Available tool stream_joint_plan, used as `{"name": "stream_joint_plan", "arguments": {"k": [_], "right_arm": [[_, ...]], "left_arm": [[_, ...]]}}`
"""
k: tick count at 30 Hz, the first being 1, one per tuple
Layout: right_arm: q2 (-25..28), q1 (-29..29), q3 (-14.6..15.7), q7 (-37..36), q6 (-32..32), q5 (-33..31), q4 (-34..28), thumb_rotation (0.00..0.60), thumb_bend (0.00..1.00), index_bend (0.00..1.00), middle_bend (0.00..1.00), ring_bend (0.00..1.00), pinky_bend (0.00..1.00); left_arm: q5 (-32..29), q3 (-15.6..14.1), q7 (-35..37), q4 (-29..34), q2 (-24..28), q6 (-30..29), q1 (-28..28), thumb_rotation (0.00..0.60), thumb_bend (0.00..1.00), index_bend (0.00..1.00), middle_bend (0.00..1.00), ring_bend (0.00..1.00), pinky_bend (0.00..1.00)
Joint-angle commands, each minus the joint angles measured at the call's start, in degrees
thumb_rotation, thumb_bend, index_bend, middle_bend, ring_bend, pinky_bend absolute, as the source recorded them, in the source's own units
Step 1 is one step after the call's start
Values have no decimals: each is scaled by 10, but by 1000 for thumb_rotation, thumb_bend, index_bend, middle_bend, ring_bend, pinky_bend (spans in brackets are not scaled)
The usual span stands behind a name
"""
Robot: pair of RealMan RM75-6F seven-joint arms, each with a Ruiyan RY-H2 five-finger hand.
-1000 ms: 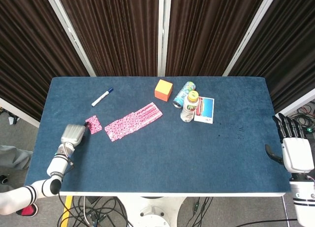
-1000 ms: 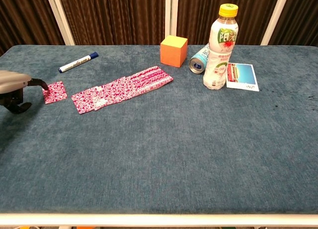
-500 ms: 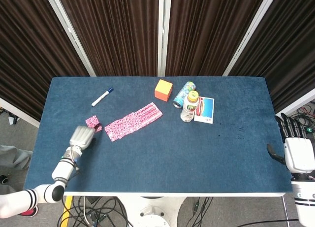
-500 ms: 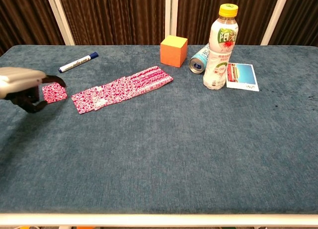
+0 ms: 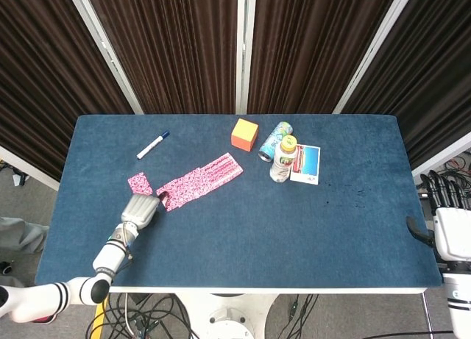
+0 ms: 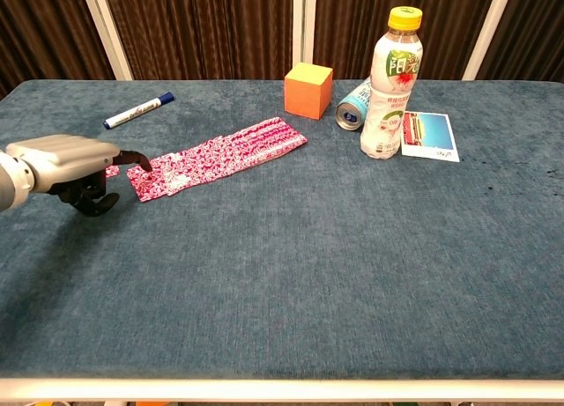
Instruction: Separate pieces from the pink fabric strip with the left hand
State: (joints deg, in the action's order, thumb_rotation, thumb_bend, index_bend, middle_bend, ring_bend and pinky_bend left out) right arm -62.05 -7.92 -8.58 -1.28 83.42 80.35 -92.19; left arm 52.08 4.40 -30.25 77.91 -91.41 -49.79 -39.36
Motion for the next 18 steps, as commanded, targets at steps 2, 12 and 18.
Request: {"name": "stream_joint_plan", "arguments": {"k": [2, 12, 18], "right_arm": [[0, 0, 0, -6, -1, 0, 5, 600, 243, 0, 0, 0, 0], [-6, -1, 2, -10, -2, 5, 12, 600, 242, 0, 0, 0, 0], [-5, -2, 1, -11, -4, 6, 11, 600, 243, 0, 0, 0, 0]], "left_arm": [[-18, -7, -13, -4, -2, 5, -2, 600, 565, 159, 999, 973, 962], [-18, -31, -5, 38, 12, 3, 10, 600, 582, 163, 999, 973, 962], [18, -43, 11, 82, 22, -12, 21, 600, 581, 164, 999, 973, 962]]}}
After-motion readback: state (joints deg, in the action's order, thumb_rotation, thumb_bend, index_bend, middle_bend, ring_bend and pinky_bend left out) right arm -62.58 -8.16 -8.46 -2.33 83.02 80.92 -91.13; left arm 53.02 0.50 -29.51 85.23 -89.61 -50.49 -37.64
